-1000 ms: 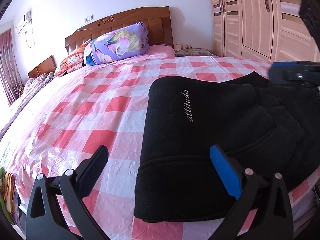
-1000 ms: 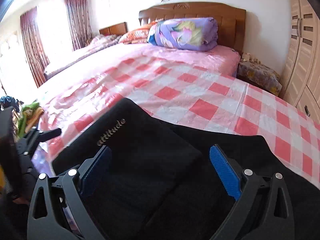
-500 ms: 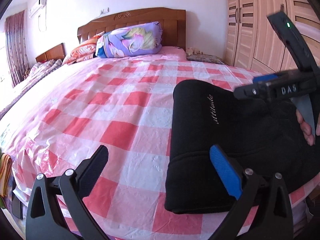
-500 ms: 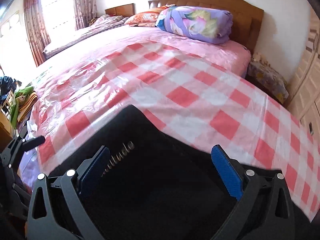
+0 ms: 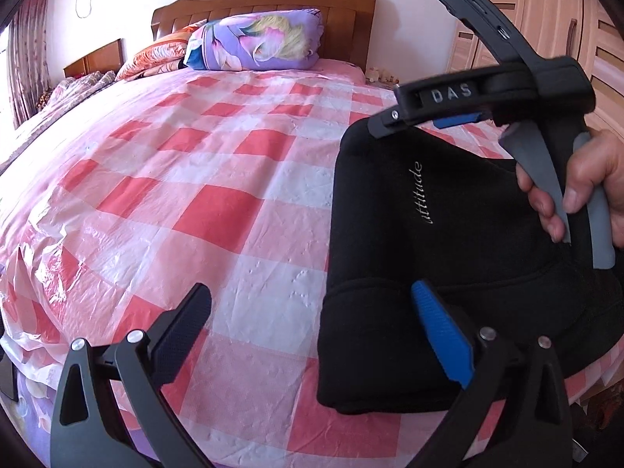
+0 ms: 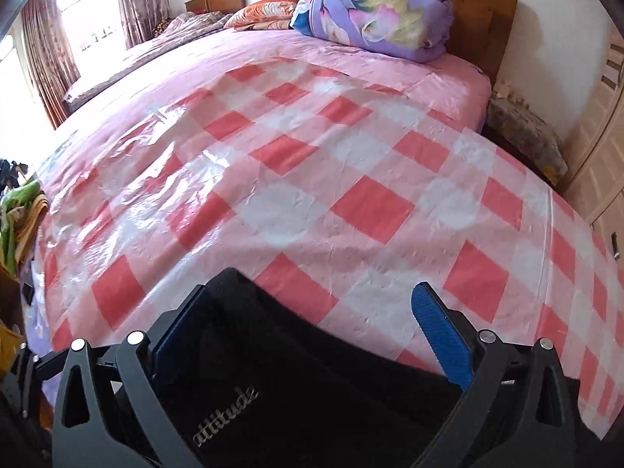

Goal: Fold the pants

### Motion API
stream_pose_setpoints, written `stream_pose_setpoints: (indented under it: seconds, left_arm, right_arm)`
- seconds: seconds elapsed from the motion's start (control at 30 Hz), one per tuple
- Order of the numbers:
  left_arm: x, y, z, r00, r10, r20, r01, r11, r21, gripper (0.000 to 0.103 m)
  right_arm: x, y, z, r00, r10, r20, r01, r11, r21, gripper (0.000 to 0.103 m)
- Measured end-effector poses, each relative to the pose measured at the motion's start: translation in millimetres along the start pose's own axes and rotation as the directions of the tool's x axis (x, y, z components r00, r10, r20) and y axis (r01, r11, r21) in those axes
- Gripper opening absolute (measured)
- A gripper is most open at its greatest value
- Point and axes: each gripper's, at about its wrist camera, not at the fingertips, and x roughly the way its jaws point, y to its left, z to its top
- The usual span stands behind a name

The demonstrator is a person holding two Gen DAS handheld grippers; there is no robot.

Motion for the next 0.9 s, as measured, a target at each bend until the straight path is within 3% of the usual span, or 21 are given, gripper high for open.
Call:
stream_pose_setpoints:
  seconds: [0.13, 0.27, 0.37, 0.5, 0.63, 0.7, 0.73, 0.83, 0.9]
  left_arm:
    - [-1, 0, 1, 1.0, 0.0, -0.003, 0.0, 1.0, 0.0, 0.102]
    - [-1, 0, 1, 1.0, 0.0, -0.004, 0.0, 1.0, 0.009, 0.102]
    - [-1, 1, 1, 1.0, 0.001, -0.003, -0.001, 1.0, 0.001, 0.102]
    - [-2, -4, 2, 0.999, 0.038, 0.0, -0.038, 0.999, 0.025, 0.102]
    - [-5, -12, 3, 0.996, 0.088, 0.014, -0.089, 0.993, 0.074, 0.102]
    - [-4, -11, 3, 0.996, 0.089, 0.014, -0.089, 0.994, 0.067, 0.102]
    - [-4, -10, 3, 0.996, 0.088, 0.014, -0.089, 0.994, 0.064, 0.102]
    - [-4, -11, 3, 0.995, 0.098, 0.014, -0.098, 0.993, 0.072, 0.102]
    - [-5, -12, 4, 0.994, 0.105, 0.014, -0.105, 0.991, 0.081, 0.102]
  right_arm:
    - [20, -3, 4, 0.998, 0.033, -0.049, -0.032, 0.999, 0.026, 0.098]
    - [-6, -10, 6, 0.999, 0.032, 0.009, -0.032, 0.998, 0.053, 0.098]
    - [3, -14, -2, 1.0, 0.01, -0.024, -0.009, 0.999, 0.035, 0.098]
    - [13, -29, -7, 0.997, 0.079, -0.016, -0.077, 0.989, 0.124, 0.098]
    - [-17, -20, -7, 0.995, 0.063, 0.071, -0.071, 0.991, 0.114, 0.098]
    - [-3, -8, -9, 1.0, -0.006, 0.003, 0.006, 0.999, 0.039, 0.098]
    - [3, -5, -12, 1.0, 0.004, -0.012, -0.003, 1.0, 0.019, 0.098]
    - [-4, -18, -10, 0.998, 0.064, -0.023, -0.061, 0.993, 0.102, 0.098]
    - [-36, -21, -13, 0.995, 0.096, 0.04, -0.1, 0.99, 0.102, 0.098]
